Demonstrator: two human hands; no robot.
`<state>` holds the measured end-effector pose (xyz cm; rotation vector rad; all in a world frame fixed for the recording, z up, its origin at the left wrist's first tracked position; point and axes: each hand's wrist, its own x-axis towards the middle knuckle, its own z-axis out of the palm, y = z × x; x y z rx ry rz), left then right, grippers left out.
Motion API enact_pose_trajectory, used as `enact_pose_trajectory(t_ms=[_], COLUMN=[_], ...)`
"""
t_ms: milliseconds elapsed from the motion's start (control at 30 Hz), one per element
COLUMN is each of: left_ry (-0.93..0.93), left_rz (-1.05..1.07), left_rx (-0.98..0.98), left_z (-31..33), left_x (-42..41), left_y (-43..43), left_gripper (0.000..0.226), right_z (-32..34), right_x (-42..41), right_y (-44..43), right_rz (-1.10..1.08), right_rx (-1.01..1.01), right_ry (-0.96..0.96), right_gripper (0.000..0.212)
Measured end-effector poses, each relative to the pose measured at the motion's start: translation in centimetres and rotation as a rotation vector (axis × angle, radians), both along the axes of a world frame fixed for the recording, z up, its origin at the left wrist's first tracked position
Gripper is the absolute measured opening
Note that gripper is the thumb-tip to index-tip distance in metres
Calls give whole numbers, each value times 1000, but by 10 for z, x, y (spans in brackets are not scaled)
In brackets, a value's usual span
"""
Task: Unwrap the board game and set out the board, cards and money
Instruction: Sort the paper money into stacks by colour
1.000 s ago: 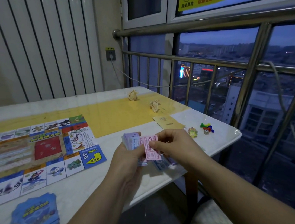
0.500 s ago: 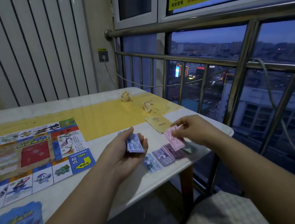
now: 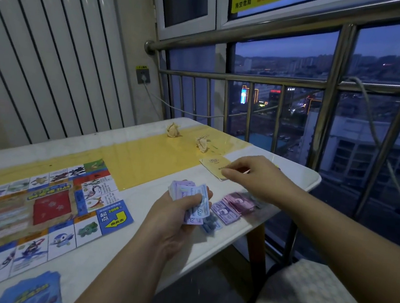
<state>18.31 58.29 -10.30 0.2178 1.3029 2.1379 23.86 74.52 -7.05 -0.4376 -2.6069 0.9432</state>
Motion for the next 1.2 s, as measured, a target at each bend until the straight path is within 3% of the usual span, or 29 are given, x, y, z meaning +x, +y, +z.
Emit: enact_pose_trajectory(t_ms=[67,200,367,467,567,667,767,867,1200], left_ry=[49,89,-241,-369,-338,-283,-215,-136,-214], left_rz=[5,37,16,32,98,108,108,109,65], left_rx=[-31,-84,66,140,116,76,66,77,151], left_z=[1,3,10,15,10,0,-4,0,5], left_x=[5,10,9,2,-5,-6,-2,8,8], left_y=[1,-2,-14,-29,-36,-37,-36,-31,-29], left_gripper=[20,21,9,15,23,31,26,17,29], right_z=[6,3,4,6,-3,-14,-10,-10,-7], right_x=[3,-2,-7,-6,-10,-16,-12,-8,-5], right_y=[-19,-34,-33,-29,-35,-36,-41,-52,-52], right_rz=[130,207,143,145,197,110,119,229,169], right_rx=[-176,-221,-239,-219,-79,131,-19,-181,-226], right_ry=[-56,-57,5,-34,-176,-90,63,-31,11], right_gripper=[31,20,11,8,7,22,21,26,18])
